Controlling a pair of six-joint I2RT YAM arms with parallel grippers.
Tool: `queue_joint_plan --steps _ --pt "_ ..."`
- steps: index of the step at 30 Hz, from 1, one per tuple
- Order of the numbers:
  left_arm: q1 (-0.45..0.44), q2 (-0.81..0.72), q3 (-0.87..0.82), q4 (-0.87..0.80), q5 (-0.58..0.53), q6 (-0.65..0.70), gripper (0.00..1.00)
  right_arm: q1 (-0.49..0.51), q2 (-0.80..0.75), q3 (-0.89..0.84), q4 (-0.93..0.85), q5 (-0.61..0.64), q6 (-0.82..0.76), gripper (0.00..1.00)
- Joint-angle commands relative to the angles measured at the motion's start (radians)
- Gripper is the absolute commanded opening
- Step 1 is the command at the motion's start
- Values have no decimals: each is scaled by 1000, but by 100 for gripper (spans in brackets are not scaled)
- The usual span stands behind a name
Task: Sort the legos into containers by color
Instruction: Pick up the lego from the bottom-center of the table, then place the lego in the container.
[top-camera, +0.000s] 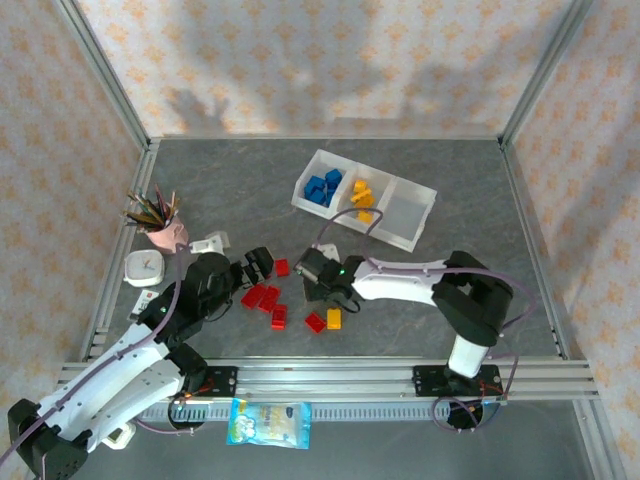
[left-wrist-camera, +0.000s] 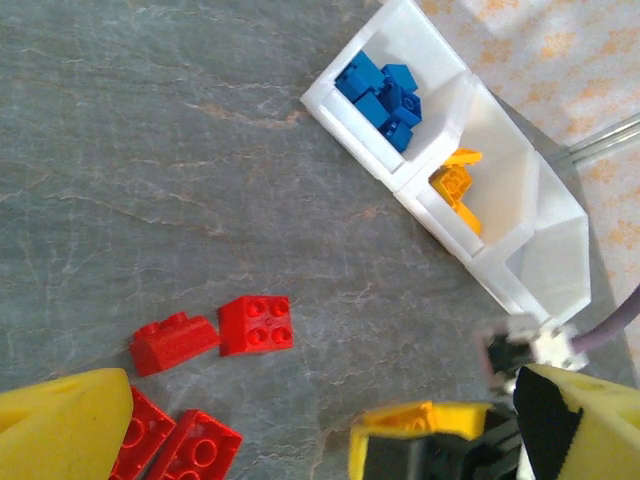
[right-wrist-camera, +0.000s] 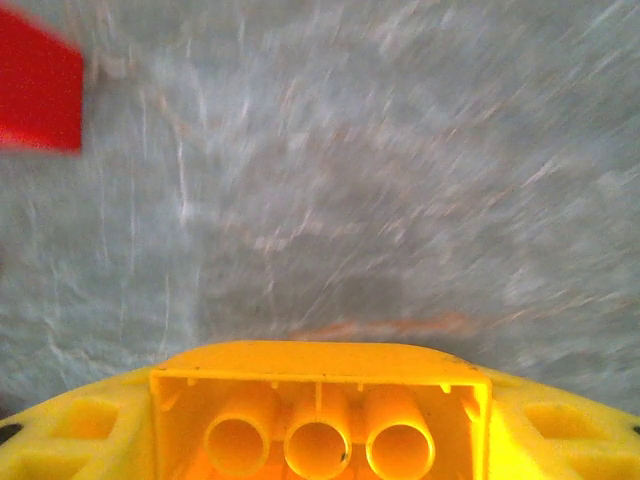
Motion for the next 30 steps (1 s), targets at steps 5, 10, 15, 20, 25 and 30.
queue_joint_plan --steps 5,10,15,20,25,30 --pt "10 89 104 119 62 77 99 -180 -121 107 -41 81 -108 57" --pt "10 171 146 214 111 106 99 -321 -109 179 -18 87 -174 57" --pt "10 276 186 310 153 117 99 -451 -10 288 3 80 -224 57" --pt "10 368 223 373 168 132 99 -534 125 404 17 74 -257 58" --pt "15 426 245 412 167 143 99 -585 261 534 10 81 -284 63" --pt "28 464 267 419 191 145 99 -598 329 643 -38 72 -305 74"
